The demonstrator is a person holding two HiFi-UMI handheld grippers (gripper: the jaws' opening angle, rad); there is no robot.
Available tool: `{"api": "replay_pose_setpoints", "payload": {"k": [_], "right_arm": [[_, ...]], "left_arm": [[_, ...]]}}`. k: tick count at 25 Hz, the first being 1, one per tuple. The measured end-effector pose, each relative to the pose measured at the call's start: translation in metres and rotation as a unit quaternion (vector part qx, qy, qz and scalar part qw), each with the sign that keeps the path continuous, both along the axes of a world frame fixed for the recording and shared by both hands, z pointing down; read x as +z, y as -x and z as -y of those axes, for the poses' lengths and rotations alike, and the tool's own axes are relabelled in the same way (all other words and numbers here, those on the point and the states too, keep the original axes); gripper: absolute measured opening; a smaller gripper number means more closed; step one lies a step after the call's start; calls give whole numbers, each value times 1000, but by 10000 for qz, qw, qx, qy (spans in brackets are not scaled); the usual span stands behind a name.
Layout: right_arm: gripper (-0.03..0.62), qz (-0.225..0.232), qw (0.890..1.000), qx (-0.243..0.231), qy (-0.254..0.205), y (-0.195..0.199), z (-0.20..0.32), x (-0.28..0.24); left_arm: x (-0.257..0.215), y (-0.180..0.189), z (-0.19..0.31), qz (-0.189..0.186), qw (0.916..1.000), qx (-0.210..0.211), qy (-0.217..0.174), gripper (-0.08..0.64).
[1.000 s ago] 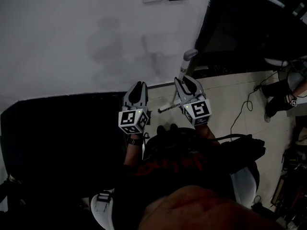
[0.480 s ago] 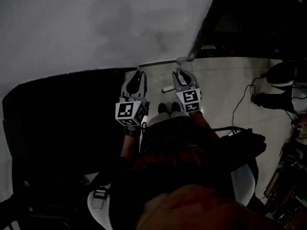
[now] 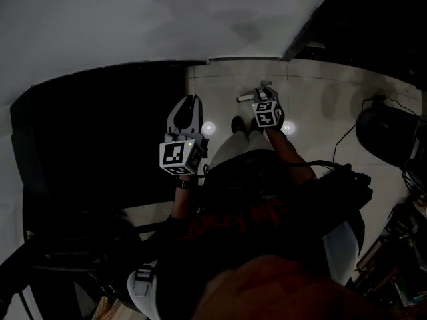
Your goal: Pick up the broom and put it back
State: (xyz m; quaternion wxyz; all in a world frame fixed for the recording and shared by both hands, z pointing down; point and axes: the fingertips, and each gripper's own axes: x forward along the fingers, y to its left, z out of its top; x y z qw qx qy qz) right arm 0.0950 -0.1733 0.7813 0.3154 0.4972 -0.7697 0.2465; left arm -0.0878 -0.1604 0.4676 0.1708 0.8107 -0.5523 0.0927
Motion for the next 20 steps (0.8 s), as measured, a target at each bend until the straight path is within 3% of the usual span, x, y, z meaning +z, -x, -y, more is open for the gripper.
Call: {"api": "replay_pose_setpoints", "payload": {"k": [4, 8, 13, 17, 20], "right_arm": [[83, -274, 9976, -440, 453, 16, 18, 62], [83, -329, 9973, -541, 378, 18, 59, 68], [86, -321, 9979, -444, 340, 26, 151, 84], [91, -133, 9983, -323, 474, 35, 213, 97], [133, 91, 9995, -245, 176, 31, 225, 71]], "left_arm": [[19, 10, 2, -138, 9995, -125, 247, 60], [25, -1, 8, -253, 9992, 4, 320, 60], [45, -30, 35, -471, 9967, 322, 578, 60], [52, -69, 54, -429, 9921, 957, 689, 60], [45, -84, 54, -379, 9888, 1358, 495, 60]]}}
